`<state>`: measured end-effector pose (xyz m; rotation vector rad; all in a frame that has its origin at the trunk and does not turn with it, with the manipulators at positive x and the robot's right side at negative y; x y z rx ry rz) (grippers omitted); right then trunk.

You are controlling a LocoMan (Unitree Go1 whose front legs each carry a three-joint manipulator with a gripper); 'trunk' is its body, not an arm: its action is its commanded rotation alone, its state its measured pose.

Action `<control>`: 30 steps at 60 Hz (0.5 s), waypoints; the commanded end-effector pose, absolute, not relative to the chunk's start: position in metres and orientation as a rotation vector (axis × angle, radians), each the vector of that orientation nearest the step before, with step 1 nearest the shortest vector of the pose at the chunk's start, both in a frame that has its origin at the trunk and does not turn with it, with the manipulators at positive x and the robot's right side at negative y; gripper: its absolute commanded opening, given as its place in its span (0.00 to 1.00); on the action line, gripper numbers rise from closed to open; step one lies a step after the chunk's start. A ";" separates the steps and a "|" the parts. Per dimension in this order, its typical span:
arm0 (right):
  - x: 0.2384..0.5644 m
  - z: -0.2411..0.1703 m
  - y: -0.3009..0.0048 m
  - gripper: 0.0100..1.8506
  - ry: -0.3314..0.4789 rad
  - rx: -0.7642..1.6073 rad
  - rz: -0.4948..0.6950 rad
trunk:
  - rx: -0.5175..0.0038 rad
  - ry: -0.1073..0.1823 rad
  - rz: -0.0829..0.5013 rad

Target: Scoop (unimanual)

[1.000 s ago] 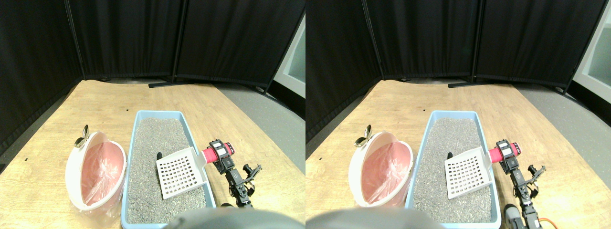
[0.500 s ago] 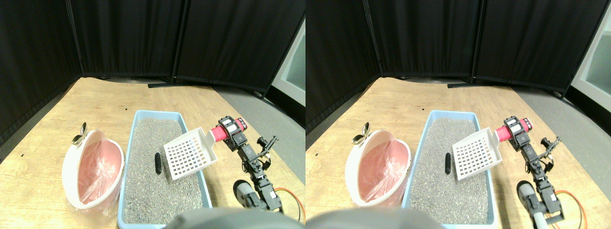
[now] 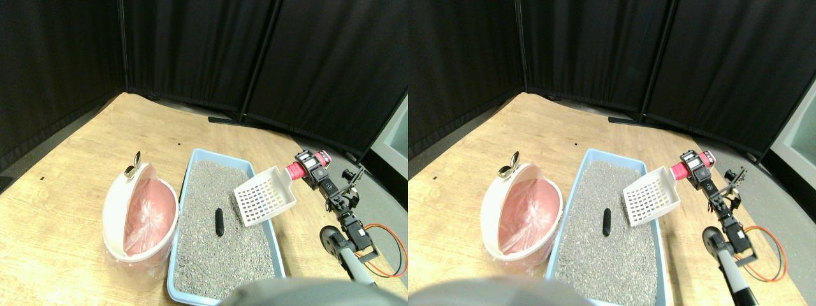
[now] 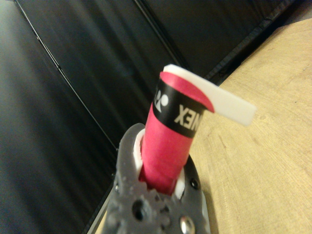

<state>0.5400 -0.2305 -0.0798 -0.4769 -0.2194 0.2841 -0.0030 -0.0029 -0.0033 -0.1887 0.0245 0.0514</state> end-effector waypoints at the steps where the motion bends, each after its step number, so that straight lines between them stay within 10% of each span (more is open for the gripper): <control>1: 0.544 -0.074 -0.230 0.03 -0.274 -0.474 0.294 | -0.220 0.045 0.083; 30: 0.544 -0.081 -0.197 0.03 -0.233 -0.606 0.375 | -0.246 0.064 0.108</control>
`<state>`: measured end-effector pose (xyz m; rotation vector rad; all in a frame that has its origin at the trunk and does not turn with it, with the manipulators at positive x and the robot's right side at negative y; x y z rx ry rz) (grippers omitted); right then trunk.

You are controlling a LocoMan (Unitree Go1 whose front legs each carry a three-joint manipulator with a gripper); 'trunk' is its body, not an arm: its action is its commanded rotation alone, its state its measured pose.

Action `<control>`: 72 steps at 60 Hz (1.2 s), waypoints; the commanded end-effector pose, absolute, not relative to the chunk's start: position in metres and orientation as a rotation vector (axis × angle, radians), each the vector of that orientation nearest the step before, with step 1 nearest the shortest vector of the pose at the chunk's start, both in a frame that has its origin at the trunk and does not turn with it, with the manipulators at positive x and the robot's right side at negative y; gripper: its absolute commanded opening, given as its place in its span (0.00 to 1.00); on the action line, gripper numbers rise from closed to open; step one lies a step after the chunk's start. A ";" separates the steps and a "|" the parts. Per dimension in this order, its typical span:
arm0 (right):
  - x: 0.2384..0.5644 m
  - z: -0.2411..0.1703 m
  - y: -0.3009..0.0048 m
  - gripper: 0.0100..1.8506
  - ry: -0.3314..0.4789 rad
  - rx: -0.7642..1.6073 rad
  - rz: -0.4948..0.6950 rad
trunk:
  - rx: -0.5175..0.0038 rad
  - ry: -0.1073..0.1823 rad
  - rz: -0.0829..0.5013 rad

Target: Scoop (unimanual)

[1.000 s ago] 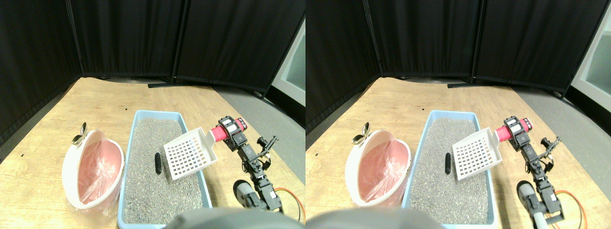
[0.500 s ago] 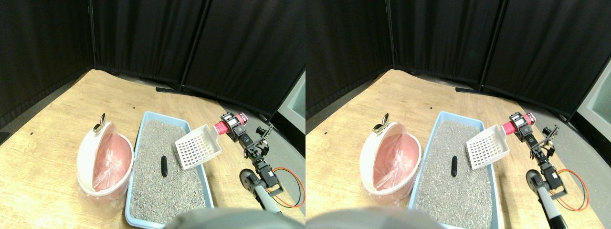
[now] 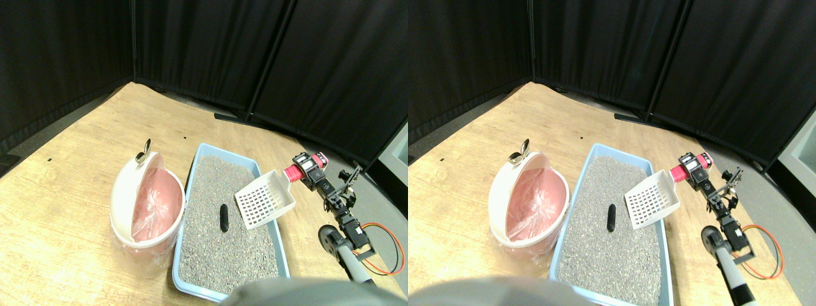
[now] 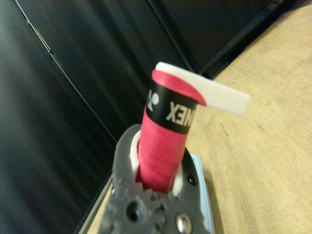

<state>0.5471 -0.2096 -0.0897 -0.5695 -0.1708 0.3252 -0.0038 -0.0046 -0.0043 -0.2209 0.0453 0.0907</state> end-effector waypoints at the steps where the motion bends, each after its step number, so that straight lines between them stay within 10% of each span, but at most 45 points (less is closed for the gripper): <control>1: 0.545 -0.081 -0.196 0.03 -0.229 -0.626 0.384 | -0.246 0.064 0.108; 33: 0.543 -0.098 -0.178 0.03 -0.083 -0.836 0.483 | -0.249 0.074 0.112; 72: 0.537 -0.169 -0.128 0.03 0.081 -0.719 0.590 | -0.378 0.152 0.213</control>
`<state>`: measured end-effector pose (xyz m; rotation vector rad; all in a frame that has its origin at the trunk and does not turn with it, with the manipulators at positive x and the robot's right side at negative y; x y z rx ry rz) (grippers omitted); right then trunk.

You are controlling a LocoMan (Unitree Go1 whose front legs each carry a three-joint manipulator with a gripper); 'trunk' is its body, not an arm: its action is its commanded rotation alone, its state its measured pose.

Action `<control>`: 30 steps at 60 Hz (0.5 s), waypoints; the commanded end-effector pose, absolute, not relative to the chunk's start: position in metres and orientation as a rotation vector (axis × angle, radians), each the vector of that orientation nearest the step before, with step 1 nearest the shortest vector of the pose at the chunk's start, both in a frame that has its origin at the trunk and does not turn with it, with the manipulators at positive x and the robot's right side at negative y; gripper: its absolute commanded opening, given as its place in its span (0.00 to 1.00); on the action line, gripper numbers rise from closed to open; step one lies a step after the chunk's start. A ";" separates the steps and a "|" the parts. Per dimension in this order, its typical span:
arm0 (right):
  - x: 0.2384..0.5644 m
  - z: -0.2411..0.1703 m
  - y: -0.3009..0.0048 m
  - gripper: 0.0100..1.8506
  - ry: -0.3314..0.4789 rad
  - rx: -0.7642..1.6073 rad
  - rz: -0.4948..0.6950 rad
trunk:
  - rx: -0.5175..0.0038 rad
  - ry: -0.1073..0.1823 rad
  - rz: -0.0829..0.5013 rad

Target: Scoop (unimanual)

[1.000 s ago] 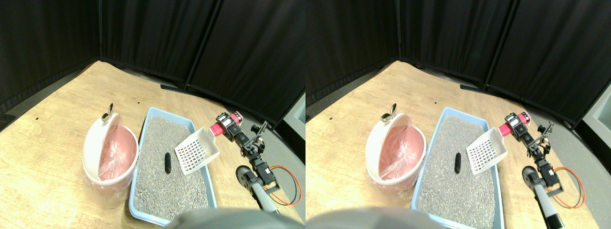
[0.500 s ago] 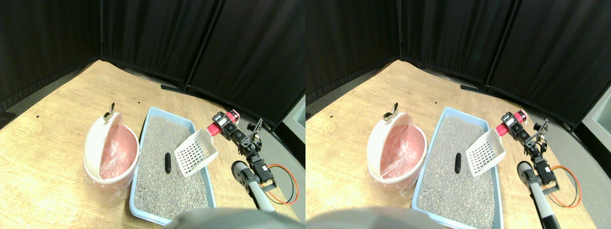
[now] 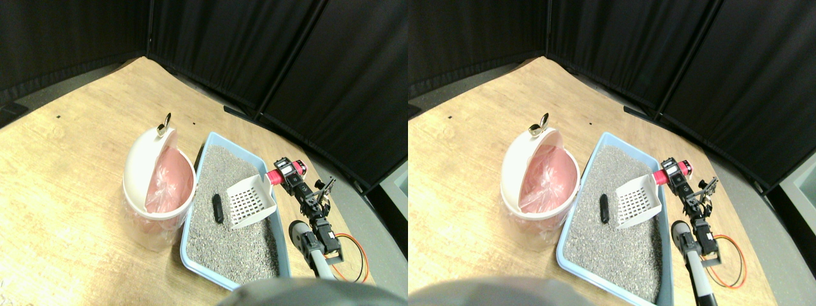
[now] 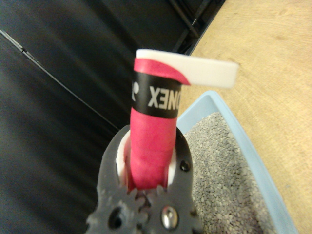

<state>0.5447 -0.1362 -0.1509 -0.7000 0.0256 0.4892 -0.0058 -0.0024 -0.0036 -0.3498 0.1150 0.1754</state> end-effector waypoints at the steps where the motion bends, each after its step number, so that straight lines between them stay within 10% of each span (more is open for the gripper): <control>1: 0.537 -0.170 -0.126 0.03 0.082 -0.719 0.592 | -0.380 0.153 0.214; 30: 0.517 -0.191 -0.092 0.03 0.035 -0.579 0.749 | -0.403 0.184 0.222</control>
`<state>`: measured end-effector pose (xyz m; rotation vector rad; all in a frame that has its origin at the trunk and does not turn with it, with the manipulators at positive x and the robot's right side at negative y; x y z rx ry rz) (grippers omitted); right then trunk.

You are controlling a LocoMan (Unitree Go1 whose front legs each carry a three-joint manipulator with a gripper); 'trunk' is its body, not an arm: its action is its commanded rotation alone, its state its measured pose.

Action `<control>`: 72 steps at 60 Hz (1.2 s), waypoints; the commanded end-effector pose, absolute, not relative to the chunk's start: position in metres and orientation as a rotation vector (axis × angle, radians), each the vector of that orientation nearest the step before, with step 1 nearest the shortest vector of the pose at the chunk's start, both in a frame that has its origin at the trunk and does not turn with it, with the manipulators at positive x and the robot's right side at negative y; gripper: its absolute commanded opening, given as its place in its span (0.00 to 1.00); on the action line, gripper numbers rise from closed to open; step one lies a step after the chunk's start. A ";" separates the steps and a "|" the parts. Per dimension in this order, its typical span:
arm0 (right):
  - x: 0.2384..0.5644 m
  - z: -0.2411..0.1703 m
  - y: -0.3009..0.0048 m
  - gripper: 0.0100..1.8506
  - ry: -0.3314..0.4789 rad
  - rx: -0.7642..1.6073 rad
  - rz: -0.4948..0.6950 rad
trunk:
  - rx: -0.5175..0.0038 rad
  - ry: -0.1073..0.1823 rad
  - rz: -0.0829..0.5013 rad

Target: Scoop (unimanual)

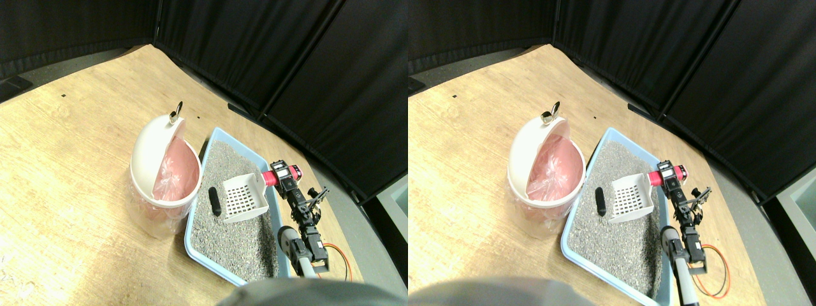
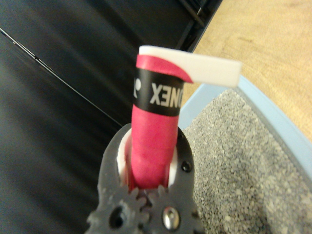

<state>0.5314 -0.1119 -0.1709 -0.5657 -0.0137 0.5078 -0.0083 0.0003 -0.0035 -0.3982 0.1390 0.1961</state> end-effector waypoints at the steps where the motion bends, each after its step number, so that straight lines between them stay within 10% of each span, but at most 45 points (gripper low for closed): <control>1: 0.516 -0.191 -0.091 0.03 0.036 -0.577 0.750 | -0.405 0.184 0.224; 25: 0.507 -0.203 -0.073 0.03 0.116 -0.488 0.685 | -0.408 0.190 0.235; 72: 0.525 -0.167 -0.167 0.03 -0.016 -0.065 0.229 | -0.336 0.131 0.155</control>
